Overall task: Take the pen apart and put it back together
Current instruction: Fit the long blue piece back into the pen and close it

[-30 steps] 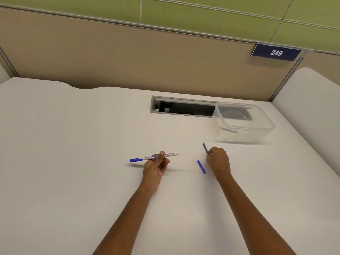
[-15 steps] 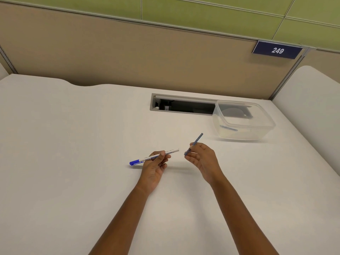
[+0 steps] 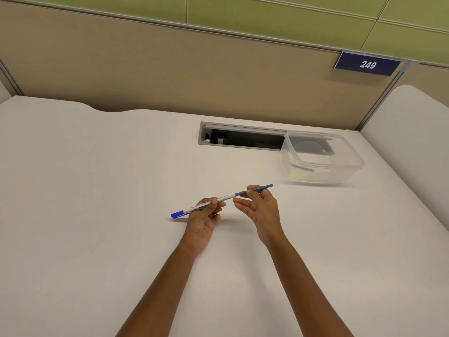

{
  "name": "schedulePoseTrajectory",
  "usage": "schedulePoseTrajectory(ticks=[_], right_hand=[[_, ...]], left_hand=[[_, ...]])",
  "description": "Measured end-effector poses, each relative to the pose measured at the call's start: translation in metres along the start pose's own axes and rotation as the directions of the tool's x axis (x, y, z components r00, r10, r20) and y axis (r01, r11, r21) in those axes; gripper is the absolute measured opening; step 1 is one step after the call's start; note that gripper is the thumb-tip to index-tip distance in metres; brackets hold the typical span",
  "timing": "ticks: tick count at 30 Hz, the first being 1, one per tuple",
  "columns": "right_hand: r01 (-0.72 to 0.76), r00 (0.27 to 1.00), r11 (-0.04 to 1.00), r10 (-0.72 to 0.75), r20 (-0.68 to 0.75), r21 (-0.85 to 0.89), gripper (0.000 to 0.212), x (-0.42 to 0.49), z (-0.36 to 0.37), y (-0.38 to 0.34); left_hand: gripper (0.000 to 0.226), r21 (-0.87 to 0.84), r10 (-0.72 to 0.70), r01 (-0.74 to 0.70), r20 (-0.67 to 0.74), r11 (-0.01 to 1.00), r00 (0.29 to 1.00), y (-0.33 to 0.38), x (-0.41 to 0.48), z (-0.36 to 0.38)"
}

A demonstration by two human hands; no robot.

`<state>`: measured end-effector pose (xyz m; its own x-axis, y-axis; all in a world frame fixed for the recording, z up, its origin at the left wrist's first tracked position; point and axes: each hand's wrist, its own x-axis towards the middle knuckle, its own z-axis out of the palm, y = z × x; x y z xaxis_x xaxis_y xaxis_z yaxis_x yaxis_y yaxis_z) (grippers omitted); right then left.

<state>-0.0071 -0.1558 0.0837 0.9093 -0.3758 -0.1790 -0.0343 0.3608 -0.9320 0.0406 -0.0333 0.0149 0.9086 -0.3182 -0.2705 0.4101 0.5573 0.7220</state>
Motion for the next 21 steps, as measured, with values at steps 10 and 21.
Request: schedulePoseTrajectory(ticks=[10, 21], right_hand=[[0.139, 0.987, 0.917, -0.099, 0.124, -0.374, 0.010, 0.001, 0.002, 0.002], [0.105, 0.981, 0.659, -0.192, -0.032, -0.745, 0.017, 0.004, -0.052, -0.001]], left_hand=[[0.021, -0.033, -0.019, 0.019, -0.009, 0.999, 1.000, 0.000, -0.001, -0.001], [0.052, -0.185, -0.012, 0.019, 0.036, 0.983, 0.999, 0.005, -0.004, 0.000]])
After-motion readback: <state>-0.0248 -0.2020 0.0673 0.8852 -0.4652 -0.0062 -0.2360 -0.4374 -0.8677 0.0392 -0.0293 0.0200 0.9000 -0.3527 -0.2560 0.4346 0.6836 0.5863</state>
